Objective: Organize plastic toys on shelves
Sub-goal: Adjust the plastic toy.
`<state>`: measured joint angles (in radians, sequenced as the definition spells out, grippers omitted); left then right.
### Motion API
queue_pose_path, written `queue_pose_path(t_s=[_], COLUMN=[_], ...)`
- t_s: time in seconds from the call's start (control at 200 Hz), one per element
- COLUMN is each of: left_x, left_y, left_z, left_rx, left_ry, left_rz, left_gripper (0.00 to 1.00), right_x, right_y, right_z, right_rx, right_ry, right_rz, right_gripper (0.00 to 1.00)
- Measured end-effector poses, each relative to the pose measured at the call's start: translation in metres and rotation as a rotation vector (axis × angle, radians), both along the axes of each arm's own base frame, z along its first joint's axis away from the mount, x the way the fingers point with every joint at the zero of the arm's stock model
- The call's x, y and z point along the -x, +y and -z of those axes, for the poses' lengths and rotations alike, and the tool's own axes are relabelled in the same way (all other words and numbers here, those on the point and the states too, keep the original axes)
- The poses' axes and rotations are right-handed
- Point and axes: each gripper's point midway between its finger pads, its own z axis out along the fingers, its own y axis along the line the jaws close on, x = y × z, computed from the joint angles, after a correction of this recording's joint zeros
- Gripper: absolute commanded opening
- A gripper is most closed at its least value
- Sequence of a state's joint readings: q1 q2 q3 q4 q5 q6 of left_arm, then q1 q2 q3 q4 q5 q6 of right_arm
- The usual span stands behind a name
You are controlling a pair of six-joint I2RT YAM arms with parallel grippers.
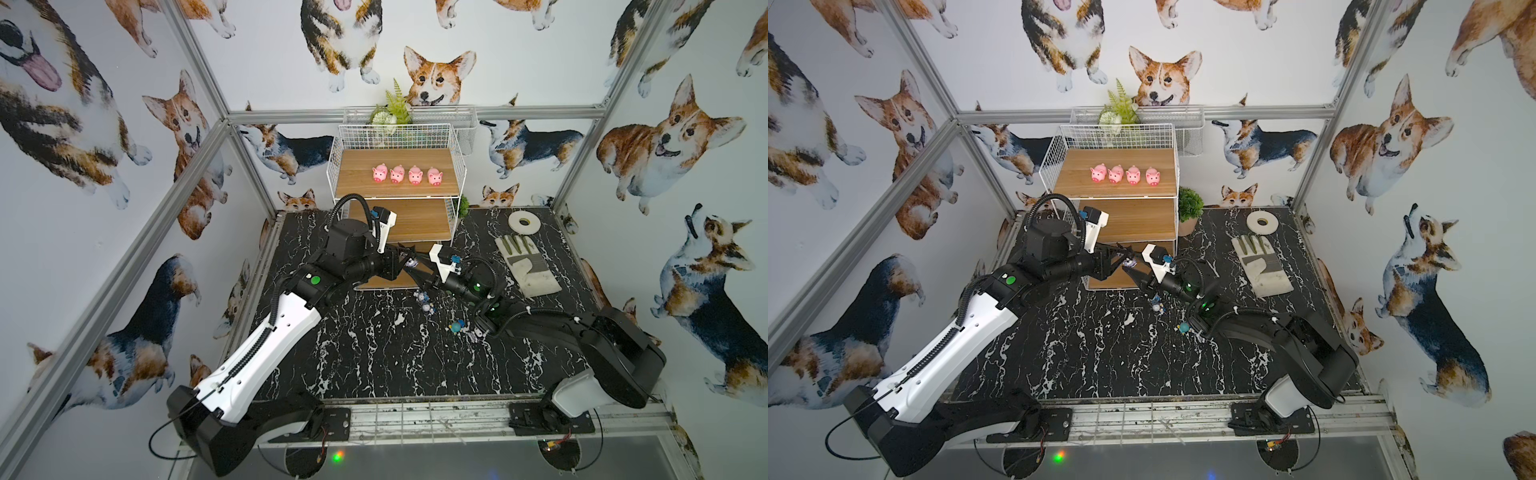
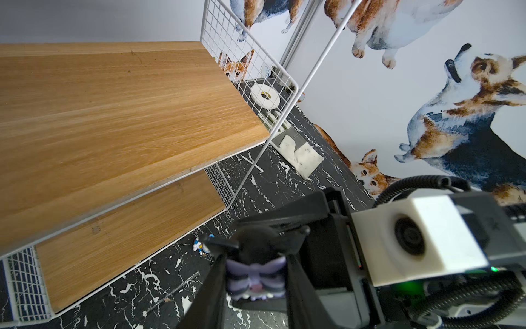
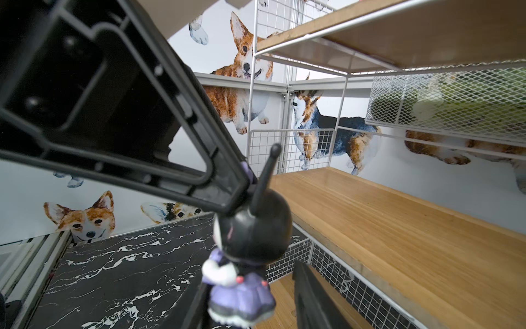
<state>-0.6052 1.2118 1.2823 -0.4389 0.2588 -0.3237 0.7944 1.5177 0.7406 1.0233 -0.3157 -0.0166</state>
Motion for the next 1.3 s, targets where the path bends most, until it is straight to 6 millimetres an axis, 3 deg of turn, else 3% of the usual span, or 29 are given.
queue_pose_path(t_s=[0.115, 0.19, 0.285, 0.44, 0.491, 0.621, 0.706, 0.866, 1.016, 1.301], left_x=[-0.003, -0.006, -0.008, -0.008, -0.008, -0.009, -0.01, -0.004, -0.004, -0.013], left_y=[-0.001, -0.003, -0.005, -0.006, -0.006, -0.005, -0.005, -0.005, -0.001, -0.016], left_z=[-0.001, 0.0, 0.002, 0.003, 0.003, 0.003, 0.001, 0.011, 0.02, 0.006], left_rx=[0.004, 0.006, 0.004, 0.001, 0.001, -0.002, -0.001, -0.006, -0.008, 0.033], left_ry=[-0.006, -0.01, -0.007, -0.003, -0.003, -0.006, -0.013, -0.019, -0.056, -0.147], left_rz=[-0.004, -0.004, -0.004, 0.0, -0.001, -0.007, -0.012, -0.012, -0.048, -0.057], left_gripper=[0.31, 0.31, 0.3, 0.31, 0.31, 0.32, 0.39, 0.57, 0.65, 0.69], right_x=[0.0, -0.001, -0.003, -0.006, -0.007, -0.005, -0.002, -0.009, -0.011, -0.01], right_y=[0.002, 0.002, 0.001, -0.001, -0.001, 0.0, 0.002, -0.002, -0.004, -0.003], right_z=[0.0, 0.001, 0.003, -0.002, -0.002, -0.001, 0.0, -0.002, -0.004, -0.004], right_rx=[-0.017, -0.024, -0.026, -0.049, -0.051, -0.053, -0.049, -0.069, -0.09, -0.1], right_ry=[0.005, 0.003, 0.011, -0.004, -0.003, 0.004, 0.005, 0.019, 0.03, 0.032], right_rz=[-0.005, 0.002, 0.013, 0.034, 0.036, 0.024, 0.008, 0.046, 0.07, 0.082], right_gripper=[0.27, 0.27, 0.44, 0.46, 0.42, 0.18, 0.13, 0.09, 0.09, 0.08])
